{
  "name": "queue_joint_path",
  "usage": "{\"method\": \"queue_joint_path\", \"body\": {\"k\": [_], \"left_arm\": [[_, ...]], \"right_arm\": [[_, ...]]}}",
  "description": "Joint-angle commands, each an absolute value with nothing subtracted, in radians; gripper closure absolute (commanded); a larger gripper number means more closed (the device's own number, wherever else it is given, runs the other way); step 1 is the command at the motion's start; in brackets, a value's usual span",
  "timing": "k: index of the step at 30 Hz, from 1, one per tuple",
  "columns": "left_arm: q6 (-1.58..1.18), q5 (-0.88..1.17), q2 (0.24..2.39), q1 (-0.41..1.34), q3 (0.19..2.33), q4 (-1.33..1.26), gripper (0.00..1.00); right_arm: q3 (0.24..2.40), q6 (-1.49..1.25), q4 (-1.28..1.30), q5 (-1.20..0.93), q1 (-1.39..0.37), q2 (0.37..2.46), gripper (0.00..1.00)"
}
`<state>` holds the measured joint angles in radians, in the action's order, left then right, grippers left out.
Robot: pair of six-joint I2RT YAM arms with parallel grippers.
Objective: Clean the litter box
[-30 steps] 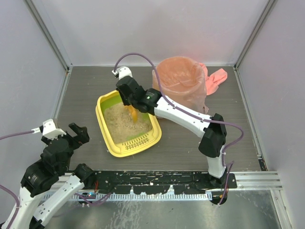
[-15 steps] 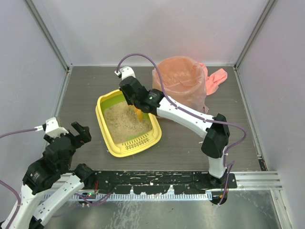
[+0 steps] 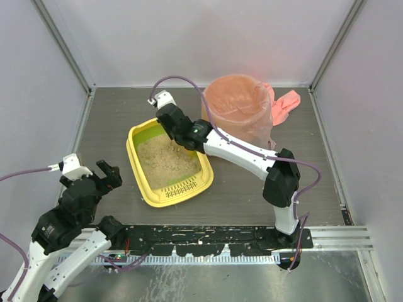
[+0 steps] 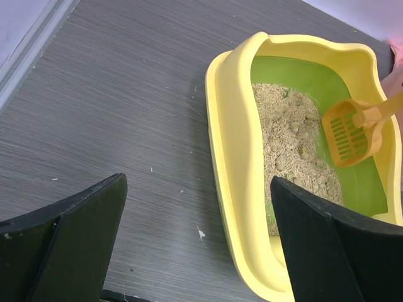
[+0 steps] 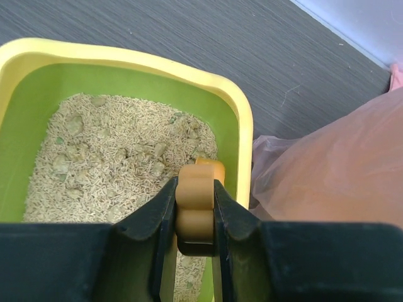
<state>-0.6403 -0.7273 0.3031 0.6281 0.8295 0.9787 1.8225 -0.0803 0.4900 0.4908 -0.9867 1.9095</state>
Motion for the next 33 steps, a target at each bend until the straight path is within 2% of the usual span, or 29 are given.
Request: {"method": "queue_joint_path", "body": {"k": [1, 33], "left_arm": [[-0.640, -0.724, 0.316, 0.624, 0.832, 0.922, 0.02], [-0.653, -0.750, 0.263, 0.624, 0.828, 0.937, 0.02]], "right_arm": [[1.859, 0.041, 0.400, 0.547, -1.014, 1.941, 0.99], [2.137, 0.181, 0.464, 0.671, -1.022, 2.175, 0.99]]}}
